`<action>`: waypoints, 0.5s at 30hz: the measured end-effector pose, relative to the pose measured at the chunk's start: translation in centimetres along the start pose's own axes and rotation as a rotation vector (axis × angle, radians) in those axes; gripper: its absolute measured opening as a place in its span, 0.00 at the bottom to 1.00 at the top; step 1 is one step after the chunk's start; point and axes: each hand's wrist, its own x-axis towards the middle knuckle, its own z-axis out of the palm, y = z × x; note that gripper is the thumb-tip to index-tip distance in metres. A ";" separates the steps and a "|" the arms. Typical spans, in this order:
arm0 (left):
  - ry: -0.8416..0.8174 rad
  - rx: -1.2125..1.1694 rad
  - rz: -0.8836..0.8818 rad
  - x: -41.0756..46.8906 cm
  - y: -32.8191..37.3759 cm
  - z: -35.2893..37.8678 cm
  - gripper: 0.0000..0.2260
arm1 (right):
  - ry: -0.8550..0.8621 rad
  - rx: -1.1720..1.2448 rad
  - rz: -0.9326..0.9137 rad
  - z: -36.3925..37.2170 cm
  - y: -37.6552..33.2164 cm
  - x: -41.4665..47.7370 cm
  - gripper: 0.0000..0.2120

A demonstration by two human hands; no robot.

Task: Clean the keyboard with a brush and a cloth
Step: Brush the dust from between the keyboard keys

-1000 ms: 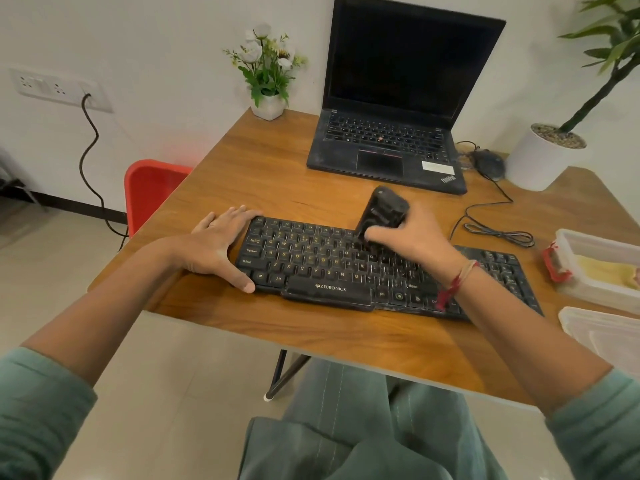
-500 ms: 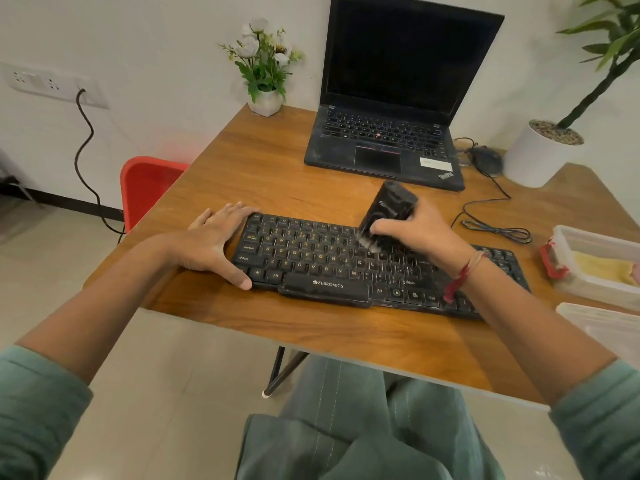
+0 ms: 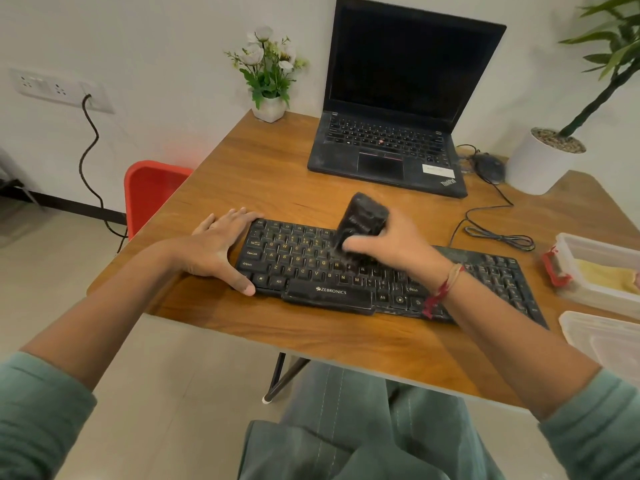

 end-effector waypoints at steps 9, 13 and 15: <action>0.001 -0.004 0.002 0.0 0.1 0.0 0.64 | -0.039 -0.134 -0.061 0.9 -0.4 1.2 0.13; -0.002 0.001 -0.003 0.1 -0.2 0.0 0.63 | -0.015 0.041 0.020 -0.4 0.1 2.2 0.13; 0.000 0.002 -0.003 0.1 -0.2 0.0 0.63 | 0.105 -0.030 0.040 -1.0 0.1 2.8 0.13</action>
